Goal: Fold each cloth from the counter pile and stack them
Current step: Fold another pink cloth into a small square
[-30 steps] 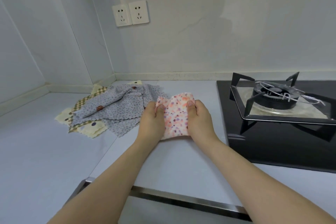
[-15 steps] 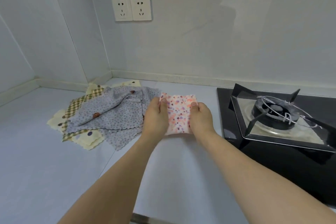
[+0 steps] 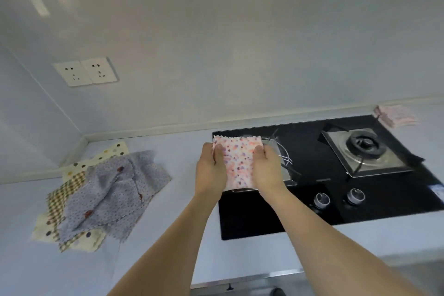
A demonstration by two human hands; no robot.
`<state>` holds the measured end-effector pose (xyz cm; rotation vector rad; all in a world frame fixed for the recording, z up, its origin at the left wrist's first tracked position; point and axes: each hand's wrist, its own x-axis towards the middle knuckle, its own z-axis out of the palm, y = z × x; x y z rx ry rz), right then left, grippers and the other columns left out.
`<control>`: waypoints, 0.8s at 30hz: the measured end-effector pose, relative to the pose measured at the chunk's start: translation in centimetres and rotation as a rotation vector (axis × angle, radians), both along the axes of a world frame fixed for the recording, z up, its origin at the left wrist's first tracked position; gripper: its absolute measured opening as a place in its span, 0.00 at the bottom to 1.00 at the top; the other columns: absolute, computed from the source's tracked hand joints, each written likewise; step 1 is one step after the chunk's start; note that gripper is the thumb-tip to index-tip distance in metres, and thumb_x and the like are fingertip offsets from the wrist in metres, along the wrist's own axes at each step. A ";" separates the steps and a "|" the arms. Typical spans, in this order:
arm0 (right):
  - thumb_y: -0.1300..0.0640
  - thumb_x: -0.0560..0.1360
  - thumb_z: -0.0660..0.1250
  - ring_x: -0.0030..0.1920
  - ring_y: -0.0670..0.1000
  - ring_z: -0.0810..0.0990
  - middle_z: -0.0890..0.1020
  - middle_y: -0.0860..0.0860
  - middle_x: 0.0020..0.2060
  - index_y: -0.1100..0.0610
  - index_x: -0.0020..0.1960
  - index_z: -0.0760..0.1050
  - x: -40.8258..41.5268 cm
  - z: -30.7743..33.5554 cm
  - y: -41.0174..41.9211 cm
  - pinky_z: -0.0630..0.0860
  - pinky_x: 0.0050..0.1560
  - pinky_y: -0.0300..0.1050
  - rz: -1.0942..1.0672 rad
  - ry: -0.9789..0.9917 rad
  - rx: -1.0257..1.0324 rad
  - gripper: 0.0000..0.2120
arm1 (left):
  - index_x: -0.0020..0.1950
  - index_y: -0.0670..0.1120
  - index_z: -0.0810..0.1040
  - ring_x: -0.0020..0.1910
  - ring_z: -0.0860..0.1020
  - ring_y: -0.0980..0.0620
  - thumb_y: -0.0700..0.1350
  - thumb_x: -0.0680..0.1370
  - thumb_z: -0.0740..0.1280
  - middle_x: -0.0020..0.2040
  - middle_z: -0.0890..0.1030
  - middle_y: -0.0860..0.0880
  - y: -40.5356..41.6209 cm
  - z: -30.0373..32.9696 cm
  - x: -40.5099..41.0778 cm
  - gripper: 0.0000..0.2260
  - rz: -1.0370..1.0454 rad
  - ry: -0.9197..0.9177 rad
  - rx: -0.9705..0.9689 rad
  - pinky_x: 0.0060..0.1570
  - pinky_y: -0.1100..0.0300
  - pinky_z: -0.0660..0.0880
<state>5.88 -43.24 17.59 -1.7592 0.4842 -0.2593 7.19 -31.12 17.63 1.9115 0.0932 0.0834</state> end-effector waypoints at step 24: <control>0.50 0.80 0.59 0.35 0.49 0.69 0.71 0.52 0.36 0.60 0.45 0.71 -1.0 0.2 -44.6 0.68 0.35 0.40 -0.304 0.202 0.142 0.13 | 0.39 0.44 0.73 0.39 0.80 0.48 0.43 0.79 0.64 0.41 0.81 0.42 -41.5 0.5 4.8 0.09 -0.416 0.406 -0.164 0.41 0.52 0.77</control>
